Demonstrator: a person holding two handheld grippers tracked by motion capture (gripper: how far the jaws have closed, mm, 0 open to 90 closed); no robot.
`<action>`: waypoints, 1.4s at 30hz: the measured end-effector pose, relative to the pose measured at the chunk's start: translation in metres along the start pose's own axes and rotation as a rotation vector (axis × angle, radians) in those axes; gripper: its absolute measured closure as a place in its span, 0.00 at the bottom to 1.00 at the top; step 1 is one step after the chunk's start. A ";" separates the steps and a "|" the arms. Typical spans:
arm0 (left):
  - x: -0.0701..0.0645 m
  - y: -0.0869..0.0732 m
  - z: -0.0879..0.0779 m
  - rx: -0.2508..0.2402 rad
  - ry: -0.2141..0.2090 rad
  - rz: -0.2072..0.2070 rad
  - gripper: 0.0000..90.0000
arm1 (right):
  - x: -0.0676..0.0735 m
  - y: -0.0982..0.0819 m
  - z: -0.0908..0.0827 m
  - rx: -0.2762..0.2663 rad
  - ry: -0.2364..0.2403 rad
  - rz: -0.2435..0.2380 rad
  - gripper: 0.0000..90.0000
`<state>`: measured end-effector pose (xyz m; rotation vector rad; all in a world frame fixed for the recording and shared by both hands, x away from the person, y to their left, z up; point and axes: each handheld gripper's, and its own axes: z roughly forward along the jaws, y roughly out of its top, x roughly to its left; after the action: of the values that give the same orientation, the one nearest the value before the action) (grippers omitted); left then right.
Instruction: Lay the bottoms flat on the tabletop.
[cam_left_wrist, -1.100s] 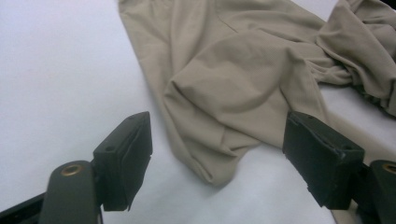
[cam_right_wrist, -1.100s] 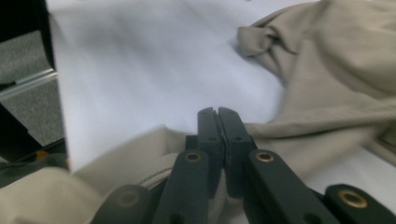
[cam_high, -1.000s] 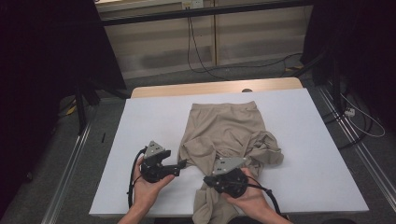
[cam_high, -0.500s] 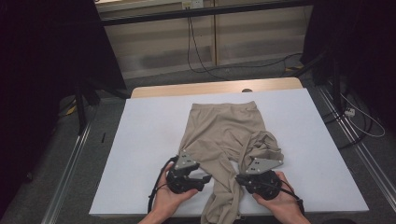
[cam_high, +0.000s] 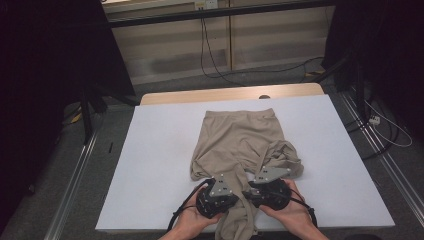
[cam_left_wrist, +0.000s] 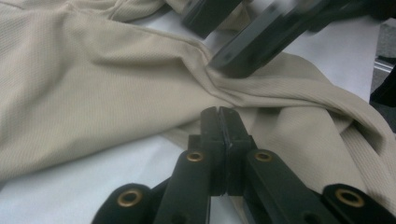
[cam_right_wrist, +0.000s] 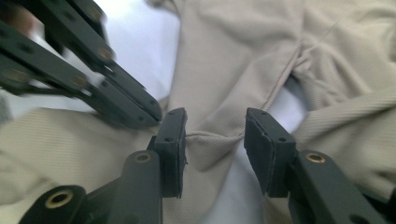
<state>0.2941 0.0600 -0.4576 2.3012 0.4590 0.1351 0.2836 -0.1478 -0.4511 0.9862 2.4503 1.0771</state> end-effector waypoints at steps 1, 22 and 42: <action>0.000 -0.001 -0.002 0.001 -0.002 -0.013 1.00 | 0.000 -0.001 0.002 0.015 -0.004 -0.003 0.69; -0.011 -0.035 -0.063 -0.002 0.004 -0.136 1.00 | 0.043 0.012 0.004 -0.058 0.227 -0.034 0.57; 0.026 -0.017 -0.070 -0.153 0.114 -0.219 1.00 | -0.009 0.019 -0.023 -0.151 -0.011 -0.020 0.98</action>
<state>0.2969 0.1275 -0.4224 2.0857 0.7303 0.1866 0.2876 -0.1572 -0.4220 0.9165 2.3253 1.2266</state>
